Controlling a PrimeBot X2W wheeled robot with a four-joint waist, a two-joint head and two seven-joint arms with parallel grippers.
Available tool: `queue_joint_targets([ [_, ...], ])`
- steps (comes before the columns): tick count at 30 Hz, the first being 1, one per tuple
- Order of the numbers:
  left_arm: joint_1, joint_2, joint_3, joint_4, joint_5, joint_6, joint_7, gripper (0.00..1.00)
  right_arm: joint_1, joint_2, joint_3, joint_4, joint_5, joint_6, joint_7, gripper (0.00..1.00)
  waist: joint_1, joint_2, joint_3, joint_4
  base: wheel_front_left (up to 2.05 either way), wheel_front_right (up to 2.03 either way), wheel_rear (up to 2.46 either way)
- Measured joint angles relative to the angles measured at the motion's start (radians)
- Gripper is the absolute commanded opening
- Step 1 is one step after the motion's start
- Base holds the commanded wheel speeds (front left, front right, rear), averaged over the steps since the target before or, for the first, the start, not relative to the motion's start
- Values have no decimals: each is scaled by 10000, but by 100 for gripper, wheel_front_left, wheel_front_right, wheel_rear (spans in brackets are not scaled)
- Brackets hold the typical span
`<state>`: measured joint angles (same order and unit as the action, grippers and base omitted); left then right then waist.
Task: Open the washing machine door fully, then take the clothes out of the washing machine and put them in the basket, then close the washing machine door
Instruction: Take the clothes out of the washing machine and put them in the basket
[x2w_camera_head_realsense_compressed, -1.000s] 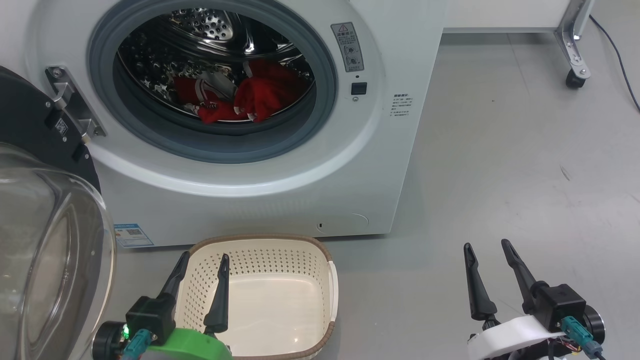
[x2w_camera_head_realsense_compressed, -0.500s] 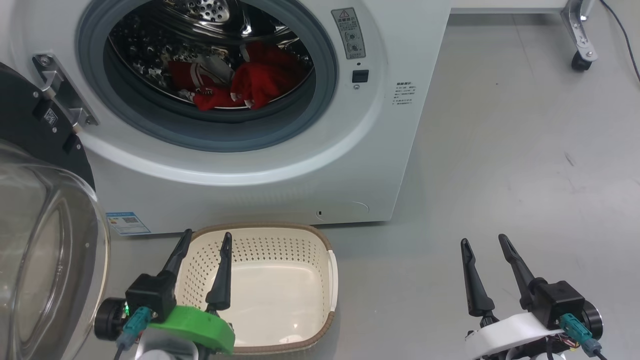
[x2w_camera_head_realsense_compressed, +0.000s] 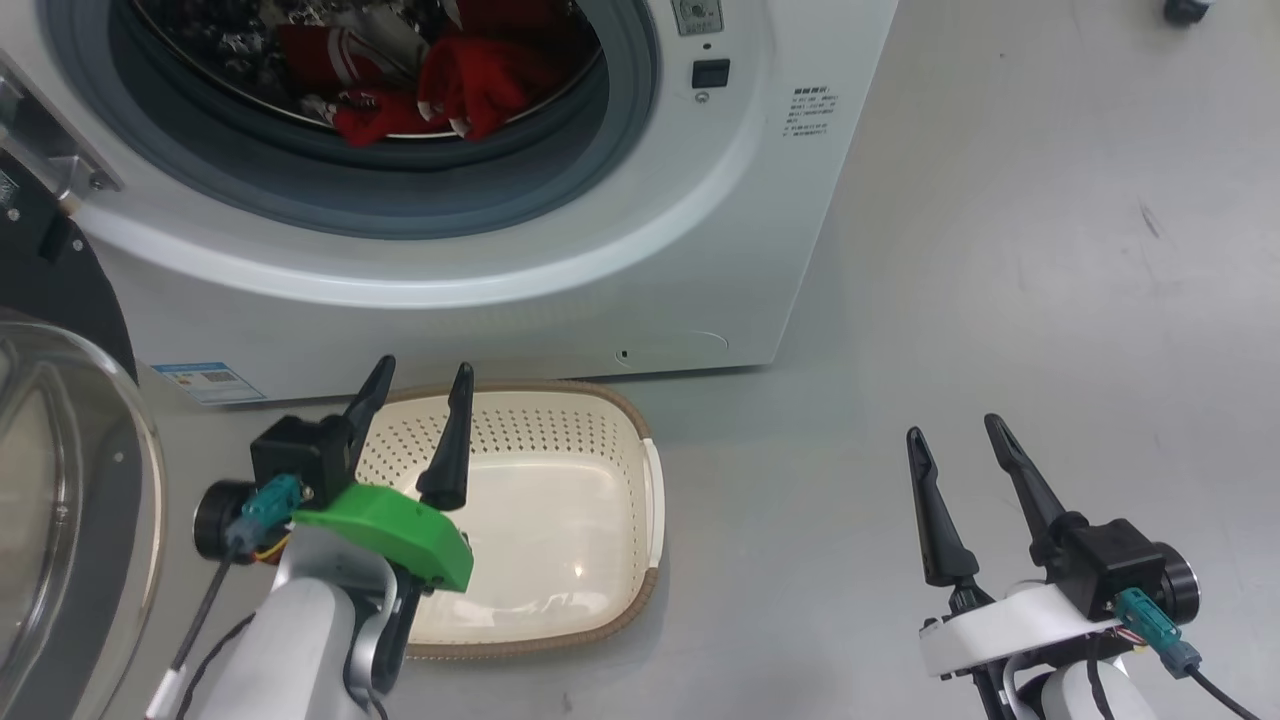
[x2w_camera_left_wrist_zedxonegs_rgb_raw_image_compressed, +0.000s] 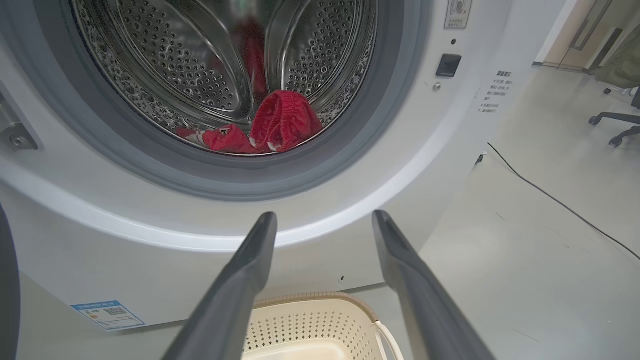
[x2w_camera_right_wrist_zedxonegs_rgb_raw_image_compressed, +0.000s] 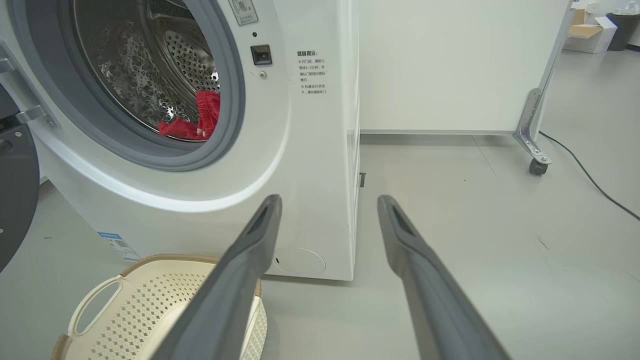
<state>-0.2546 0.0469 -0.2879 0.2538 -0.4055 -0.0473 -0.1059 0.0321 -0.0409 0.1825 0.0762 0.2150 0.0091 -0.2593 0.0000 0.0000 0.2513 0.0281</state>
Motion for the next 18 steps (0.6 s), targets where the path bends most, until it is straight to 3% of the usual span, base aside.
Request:
queue_joint_targets([
  [18,-4246,94,472,938,-1250,-546,2295,100,-1316,-38,265,-637,272,63,-2,100,0,0,2378,-470,0,0,0],
])
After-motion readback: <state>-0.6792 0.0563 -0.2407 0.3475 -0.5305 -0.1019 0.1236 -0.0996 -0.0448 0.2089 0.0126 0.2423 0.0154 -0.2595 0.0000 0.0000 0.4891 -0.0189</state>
